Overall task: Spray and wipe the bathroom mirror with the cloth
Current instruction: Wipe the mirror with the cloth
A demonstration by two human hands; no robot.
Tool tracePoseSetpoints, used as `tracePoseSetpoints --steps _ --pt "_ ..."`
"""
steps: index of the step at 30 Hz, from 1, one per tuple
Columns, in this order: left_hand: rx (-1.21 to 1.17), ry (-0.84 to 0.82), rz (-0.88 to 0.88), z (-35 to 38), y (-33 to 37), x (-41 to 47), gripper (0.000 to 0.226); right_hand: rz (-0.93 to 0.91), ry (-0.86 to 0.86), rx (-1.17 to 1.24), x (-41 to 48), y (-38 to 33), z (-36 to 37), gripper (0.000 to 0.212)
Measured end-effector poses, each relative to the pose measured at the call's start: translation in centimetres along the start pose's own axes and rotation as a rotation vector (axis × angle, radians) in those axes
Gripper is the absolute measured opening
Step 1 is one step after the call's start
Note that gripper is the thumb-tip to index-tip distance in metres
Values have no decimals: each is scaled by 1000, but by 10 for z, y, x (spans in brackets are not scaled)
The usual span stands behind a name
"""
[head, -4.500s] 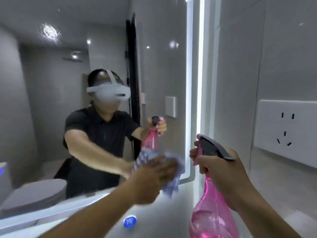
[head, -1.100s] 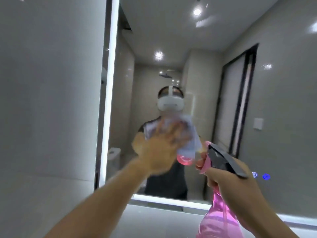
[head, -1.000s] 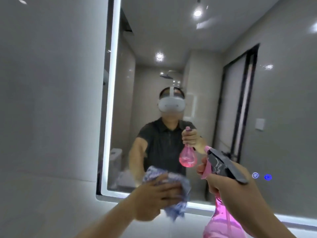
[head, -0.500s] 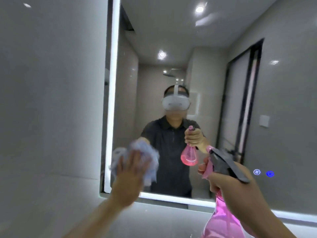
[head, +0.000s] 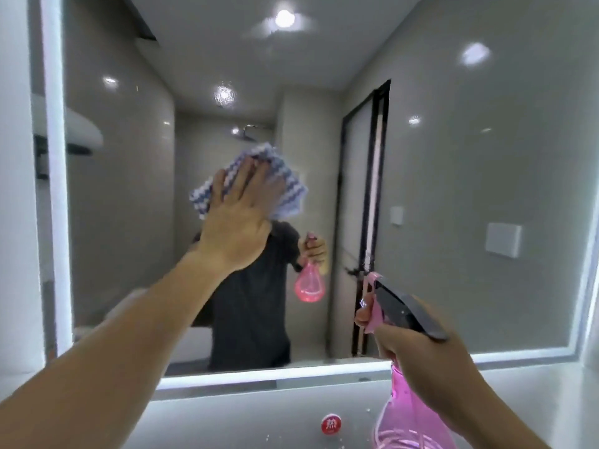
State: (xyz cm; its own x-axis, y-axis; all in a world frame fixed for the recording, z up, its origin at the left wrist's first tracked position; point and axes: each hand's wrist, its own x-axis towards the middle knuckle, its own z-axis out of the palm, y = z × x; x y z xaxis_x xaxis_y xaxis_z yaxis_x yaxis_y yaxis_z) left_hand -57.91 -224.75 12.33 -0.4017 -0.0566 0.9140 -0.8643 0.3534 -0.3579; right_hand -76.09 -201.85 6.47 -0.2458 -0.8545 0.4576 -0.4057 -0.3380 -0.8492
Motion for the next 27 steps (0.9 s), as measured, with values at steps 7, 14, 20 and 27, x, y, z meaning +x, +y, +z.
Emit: tracePoseSetpoints --steps 7,14,20,27 --pt "277 -608 762 19 84 -200 55 24 25 52 -12 11 -33 34" --pt "-6 -56 -81 -23 -27 40 65 -145 49 -44 22 -29 -54 18" --pt "-109 -87 27 1 66 32 60 -98 118 -73 30 -18 -67 25" --pt "-7 -325 526 4 92 -31 56 -46 65 -48 31 35 -103 15"
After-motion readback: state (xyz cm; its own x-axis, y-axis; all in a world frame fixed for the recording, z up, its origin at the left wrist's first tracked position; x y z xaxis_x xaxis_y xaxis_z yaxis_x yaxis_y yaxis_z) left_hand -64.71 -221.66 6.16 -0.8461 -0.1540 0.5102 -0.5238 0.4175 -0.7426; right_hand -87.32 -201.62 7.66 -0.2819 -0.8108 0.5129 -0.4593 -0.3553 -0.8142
